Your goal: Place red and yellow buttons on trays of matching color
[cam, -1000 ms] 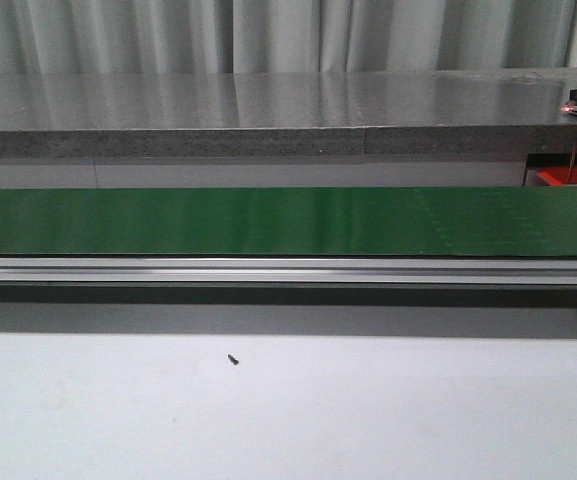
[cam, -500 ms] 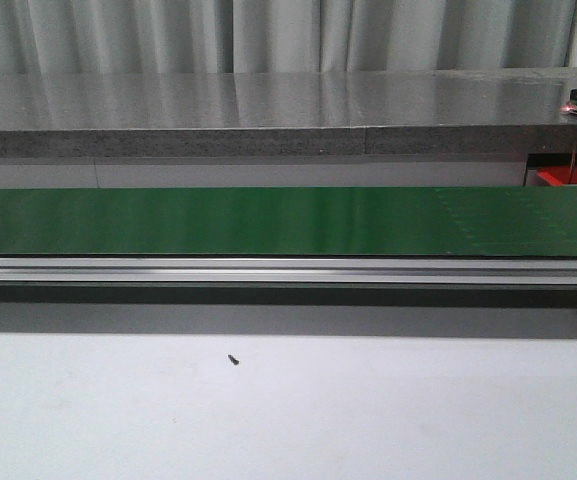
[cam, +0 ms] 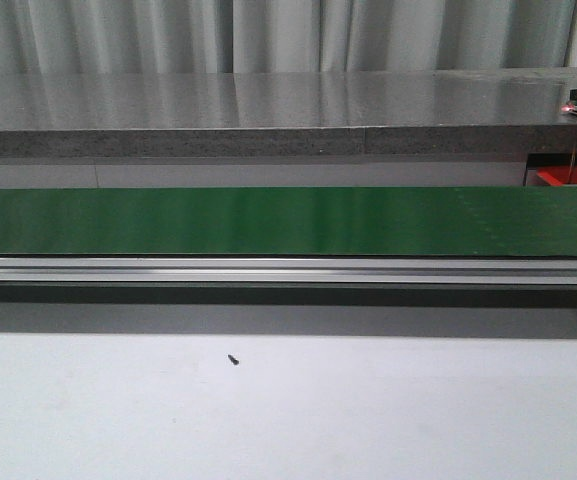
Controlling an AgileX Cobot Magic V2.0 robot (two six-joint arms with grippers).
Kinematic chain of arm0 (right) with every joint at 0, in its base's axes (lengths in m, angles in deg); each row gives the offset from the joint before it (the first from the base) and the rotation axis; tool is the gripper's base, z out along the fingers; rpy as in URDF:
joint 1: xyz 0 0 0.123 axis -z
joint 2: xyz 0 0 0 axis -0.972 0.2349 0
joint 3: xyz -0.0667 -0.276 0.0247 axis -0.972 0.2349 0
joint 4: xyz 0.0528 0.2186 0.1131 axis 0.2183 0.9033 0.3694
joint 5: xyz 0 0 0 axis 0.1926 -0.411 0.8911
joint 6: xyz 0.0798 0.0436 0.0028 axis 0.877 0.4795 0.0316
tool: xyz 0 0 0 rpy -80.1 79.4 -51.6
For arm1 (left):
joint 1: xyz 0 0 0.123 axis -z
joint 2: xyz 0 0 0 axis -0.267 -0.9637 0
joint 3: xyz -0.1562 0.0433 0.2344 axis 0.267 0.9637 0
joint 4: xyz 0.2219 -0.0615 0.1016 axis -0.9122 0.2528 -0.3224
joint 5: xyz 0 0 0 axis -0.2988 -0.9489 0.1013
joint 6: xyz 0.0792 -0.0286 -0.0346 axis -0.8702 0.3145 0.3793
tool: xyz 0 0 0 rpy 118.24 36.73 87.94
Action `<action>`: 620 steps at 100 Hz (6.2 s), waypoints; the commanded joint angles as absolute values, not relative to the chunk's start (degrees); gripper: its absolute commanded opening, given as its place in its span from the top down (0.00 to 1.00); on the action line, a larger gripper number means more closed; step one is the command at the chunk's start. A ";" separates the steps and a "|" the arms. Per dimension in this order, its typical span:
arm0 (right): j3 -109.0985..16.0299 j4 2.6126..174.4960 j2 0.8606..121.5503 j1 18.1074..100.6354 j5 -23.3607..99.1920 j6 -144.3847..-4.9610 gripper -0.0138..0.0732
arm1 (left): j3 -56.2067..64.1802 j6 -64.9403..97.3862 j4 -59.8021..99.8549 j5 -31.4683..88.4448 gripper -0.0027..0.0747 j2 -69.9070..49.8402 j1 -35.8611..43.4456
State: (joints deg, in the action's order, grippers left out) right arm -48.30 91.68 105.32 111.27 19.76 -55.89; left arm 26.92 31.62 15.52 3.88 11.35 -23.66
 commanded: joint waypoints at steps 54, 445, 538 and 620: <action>-49.94 90.78 94.10 111.65 18.19 -57.16 0.24 | 25.44 31.63 16.68 7.80 0.99 11.49 -23.22; -15.68 81.79 30.50 79.48 25.52 -57.01 0.98 | -20.54 58.78 9.97 2.23 0.28 -55.73 -41.58; -15.68 81.86 30.50 79.48 25.45 -57.01 0.98 | -20.54 63.10 4.69 6.26 0.28 -59.77 -41.58; -15.68 82.34 30.50 79.48 25.40 -57.01 0.98 | -20.54 63.10 4.91 5.02 0.56 -61.84 -41.58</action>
State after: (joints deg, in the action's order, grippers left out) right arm -14.12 81.73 30.50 79.64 21.01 -56.60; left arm -18.79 62.41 4.26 2.96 -64.62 -41.52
